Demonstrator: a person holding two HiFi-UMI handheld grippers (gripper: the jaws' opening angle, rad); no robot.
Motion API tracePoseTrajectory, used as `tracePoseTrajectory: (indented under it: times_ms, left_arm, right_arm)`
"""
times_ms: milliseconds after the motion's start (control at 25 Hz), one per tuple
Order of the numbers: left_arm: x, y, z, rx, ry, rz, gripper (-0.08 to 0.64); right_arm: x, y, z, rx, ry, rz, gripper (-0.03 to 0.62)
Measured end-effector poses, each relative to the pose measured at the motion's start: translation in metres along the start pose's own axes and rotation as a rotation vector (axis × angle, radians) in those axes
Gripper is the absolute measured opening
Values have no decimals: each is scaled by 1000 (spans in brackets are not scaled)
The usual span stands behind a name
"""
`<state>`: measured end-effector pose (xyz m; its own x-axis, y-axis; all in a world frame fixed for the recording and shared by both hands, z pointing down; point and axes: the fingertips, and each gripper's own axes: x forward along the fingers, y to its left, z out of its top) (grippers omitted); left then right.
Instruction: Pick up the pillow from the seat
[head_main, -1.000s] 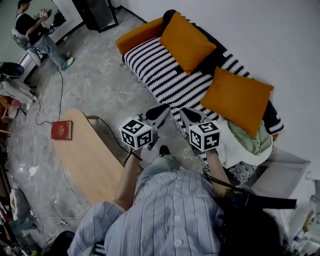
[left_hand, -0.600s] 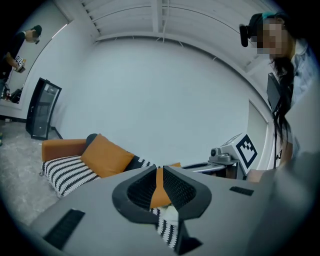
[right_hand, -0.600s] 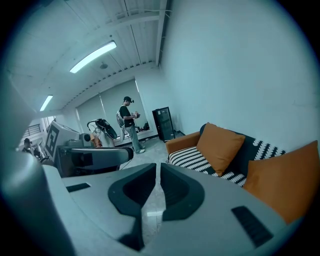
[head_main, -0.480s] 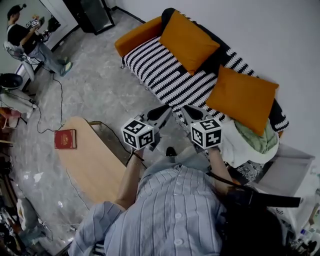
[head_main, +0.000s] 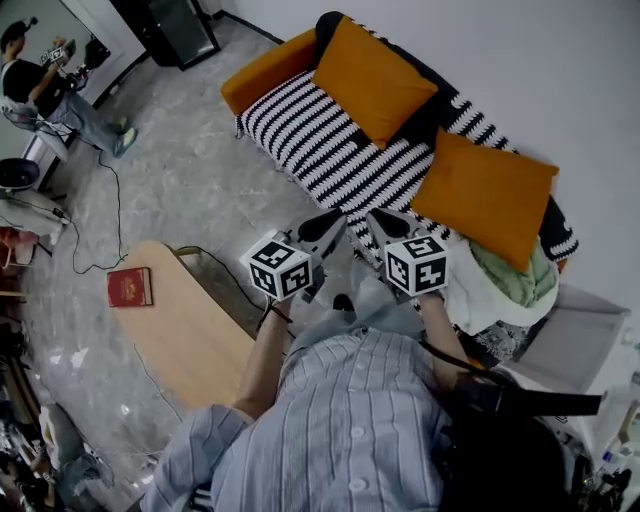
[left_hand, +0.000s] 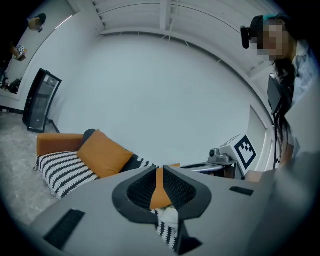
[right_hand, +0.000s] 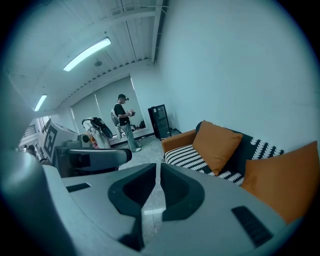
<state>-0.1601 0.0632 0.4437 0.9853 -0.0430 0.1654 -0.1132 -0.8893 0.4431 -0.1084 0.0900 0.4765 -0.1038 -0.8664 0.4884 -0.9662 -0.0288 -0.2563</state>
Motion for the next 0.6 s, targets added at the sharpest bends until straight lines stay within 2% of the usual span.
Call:
tracePoseTrajectory:
  times_ms: [240,600]
  left_arm:
    - [20,37,12,-19,-8,32,34]
    - [73,108,59,-49,-36,54,34]
  right_arm:
    - [28,-26,18,4,6,8,38]
    - [95,-82,73,-3,15,26,38]
